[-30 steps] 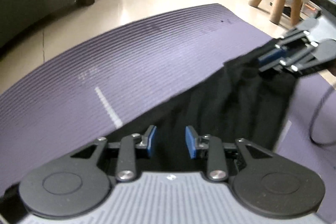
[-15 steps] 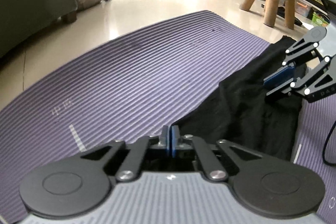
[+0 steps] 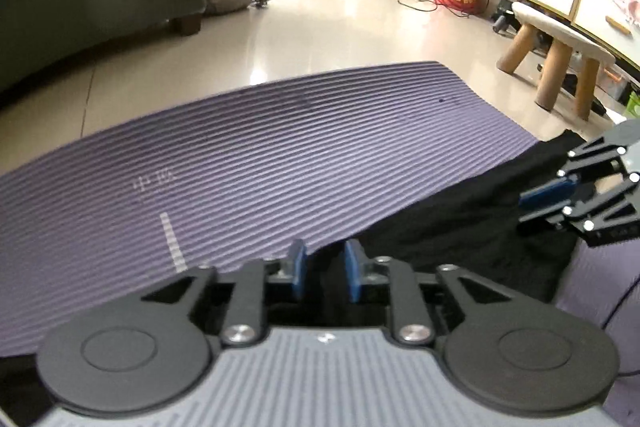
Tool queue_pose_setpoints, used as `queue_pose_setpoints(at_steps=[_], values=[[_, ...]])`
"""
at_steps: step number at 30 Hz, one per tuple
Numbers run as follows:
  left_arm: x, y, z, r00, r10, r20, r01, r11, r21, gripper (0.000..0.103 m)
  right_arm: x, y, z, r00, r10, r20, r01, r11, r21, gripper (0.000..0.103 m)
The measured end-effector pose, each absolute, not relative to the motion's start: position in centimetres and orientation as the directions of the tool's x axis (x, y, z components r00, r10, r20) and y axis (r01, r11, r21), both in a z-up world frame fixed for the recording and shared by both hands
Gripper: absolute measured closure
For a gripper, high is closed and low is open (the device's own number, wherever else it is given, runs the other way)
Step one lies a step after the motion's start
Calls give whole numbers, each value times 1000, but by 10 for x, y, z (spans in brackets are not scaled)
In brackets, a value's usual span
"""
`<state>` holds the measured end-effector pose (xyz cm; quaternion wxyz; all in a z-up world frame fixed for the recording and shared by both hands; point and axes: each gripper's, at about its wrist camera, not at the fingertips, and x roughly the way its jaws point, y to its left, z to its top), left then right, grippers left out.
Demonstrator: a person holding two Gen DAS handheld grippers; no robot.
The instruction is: Fold clothes
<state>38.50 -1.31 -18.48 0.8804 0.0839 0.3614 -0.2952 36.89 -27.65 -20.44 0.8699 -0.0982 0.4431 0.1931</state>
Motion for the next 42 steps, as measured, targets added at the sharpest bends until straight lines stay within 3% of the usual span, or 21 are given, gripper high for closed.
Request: queue_pose_setpoints(at_steps=[2,5,9,14,19,20,23,26,37,42], values=[[382,-15,-197,521,-429,-738,592,804,-50,55,368,-280,-205,535,246,-808,-408,913,8,78],[373,-16,-198,544,-421,-726,602,799,-12,49,365,-285,-201,548,233,-803,-371,928,16,75],[366,-12,-190,582,-391,-713,561,828,4,30,358,-289,-197,561,226,-796,-360,933,12,71],[359,14,-182,625,-348,-698,492,871,7,31,350,-298,-193,586,195,-787,-329,944,-10,71],[356,71,-181,681,-200,-705,310,950,29,33,344,-315,-195,587,169,-792,-261,965,12,70],[355,89,-183,695,-147,-704,250,967,46,36,343,-317,-196,585,163,-794,-258,966,8,70],[356,120,-186,709,-54,-703,140,988,65,56,341,-318,-198,585,146,-798,-250,968,-6,70],[360,151,-190,711,23,-703,40,997,73,57,339,-313,-200,590,138,-796,-258,966,-24,70],[391,178,-199,705,114,-700,-52,993,109,57,340,-303,-204,581,139,-802,-285,958,-41,69],[401,177,-199,692,152,-706,-83,988,131,46,340,-304,-205,584,133,-801,-276,960,-42,63]])
